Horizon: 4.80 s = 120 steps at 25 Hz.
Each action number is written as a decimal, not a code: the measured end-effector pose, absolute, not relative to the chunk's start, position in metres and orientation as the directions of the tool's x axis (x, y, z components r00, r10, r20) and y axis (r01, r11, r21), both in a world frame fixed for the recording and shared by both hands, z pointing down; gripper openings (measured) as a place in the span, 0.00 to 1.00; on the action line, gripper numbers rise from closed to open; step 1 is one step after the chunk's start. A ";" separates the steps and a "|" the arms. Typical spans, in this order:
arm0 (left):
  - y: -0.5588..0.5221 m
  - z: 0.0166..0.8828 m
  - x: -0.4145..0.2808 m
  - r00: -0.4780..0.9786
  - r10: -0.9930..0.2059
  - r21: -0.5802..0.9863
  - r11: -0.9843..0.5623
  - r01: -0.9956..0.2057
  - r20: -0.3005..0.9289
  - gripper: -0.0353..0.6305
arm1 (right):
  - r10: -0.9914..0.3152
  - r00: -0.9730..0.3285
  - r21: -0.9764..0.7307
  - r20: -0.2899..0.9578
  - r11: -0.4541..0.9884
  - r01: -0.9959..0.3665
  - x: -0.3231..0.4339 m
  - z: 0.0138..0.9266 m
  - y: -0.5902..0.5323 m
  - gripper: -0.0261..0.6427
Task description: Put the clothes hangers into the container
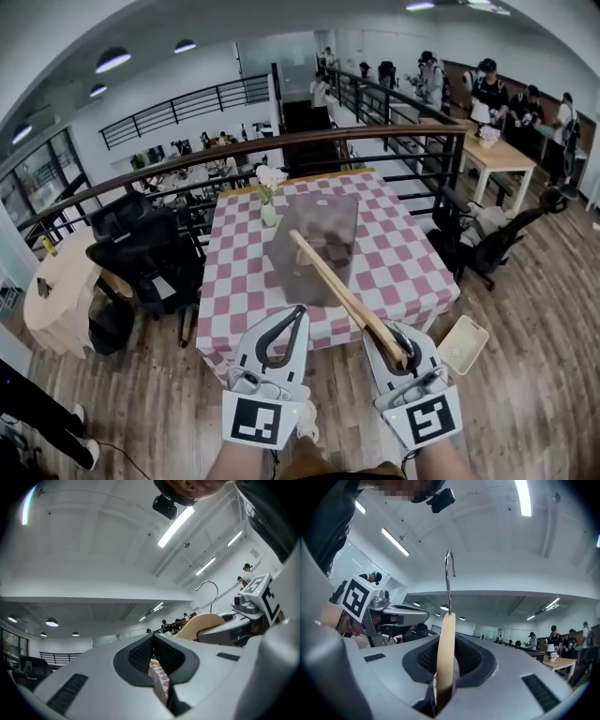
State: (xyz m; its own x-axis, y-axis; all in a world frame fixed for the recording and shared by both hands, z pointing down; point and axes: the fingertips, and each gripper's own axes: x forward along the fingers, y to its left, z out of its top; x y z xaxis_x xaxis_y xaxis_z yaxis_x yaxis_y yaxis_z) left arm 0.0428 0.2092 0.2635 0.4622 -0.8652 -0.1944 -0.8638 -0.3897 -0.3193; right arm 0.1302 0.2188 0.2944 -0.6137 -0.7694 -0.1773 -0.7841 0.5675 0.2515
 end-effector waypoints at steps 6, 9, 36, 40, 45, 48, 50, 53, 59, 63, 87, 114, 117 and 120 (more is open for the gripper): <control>0.143 0.262 0.031 0.492 -0.851 -0.325 -0.420 -0.847 -0.184 0.07 | -0.782 -0.600 0.241 -0.172 0.557 -0.795 0.116 0.289 0.155 0.14; 0.109 0.262 0.021 0.509 -0.843 -0.333 -0.436 -0.836 -0.175 0.07 | -0.793 -0.586 0.229 -0.169 0.547 -0.805 0.106 0.288 0.123 0.14; -0.100 0.263 -0.037 0.620 -0.765 -0.275 -0.568 -0.776 -0.171 0.07 | -0.868 -0.488 0.253 -0.090 0.454 -0.854 0.042 0.298 -0.074 0.14; -0.115 0.269 -0.044 0.625 -0.763 -0.261 -0.577 -0.774 -0.166 0.07 | -0.874 -0.479 0.246 -0.079 0.449 -0.859 0.038 0.301 -0.089 0.14; -0.128 0.274 -0.050 0.628 -0.760 -0.254 -0.582 -0.773 -0.170 0.07 | -0.883 -0.465 0.242 -0.061 0.439 -0.865 0.033 0.302 -0.101 0.14; -0.134 0.275 -0.052 0.630 -0.757 -0.238 -0.589 -0.772 -0.172 0.07 | -0.889 -0.455 0.245 -0.047 0.431 -0.869 0.031 0.304 -0.107 0.14; -0.138 0.274 -0.053 0.634 -0.754 -0.241 -0.592 -0.769 -0.174 0.07 | -0.889 -0.456 0.247 -0.044 0.432 -0.867 0.029 0.306 -0.111 0.14; -0.145 0.276 -0.056 0.633 -0.755 -0.235 -0.593 -0.770 -0.171 0.07 | -0.888 -0.456 0.247 -0.053 0.431 -0.868 0.026 0.307 -0.117 0.14; -0.157 0.278 -0.061 0.634 -0.754 -0.229 -0.595 -0.770 -0.174 0.07 | -0.889 -0.455 0.241 -0.044 0.433 -0.869 0.020 0.313 -0.126 0.14; -0.164 0.280 -0.059 0.637 -0.751 -0.219 -0.602 -0.768 -0.174 0.07 | -0.890 -0.455 0.236 -0.036 0.434 -0.869 0.019 0.314 -0.130 0.14; -0.185 0.277 -0.050 0.634 -0.750 -0.278 -0.578 -0.767 -0.188 0.07 | -0.886 -0.463 0.265 0.015 0.450 -0.853 0.026 0.323 -0.149 0.14; -0.222 0.299 -0.005 0.519 -0.848 -0.392 -0.443 -0.806 -0.109 0.07 | -0.774 -0.549 0.103 0.317 0.603 -0.791 0.077 0.383 -0.226 0.14; -0.227 0.299 -0.001 0.502 -0.857 -0.408 -0.419 -0.811 -0.118 0.07 | -0.759 -0.568 0.081 0.318 0.619 -0.781 0.081 0.384 -0.233 0.14; -0.231 0.301 0.003 0.482 -0.868 -0.396 -0.403 -0.825 -0.120 0.07 | -0.747 -0.578 0.071 0.329 0.630 -0.774 0.083 0.385 -0.238 0.14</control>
State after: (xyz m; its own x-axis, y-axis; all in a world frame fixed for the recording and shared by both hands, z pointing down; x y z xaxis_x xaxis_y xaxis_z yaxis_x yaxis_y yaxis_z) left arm 0.0029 -0.2315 0.3012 0.4816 -0.8682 -0.1197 -0.8249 -0.4029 -0.3964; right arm 0.0830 -0.2385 0.3853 -0.5776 -0.7471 0.3289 -0.7737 0.6295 0.0712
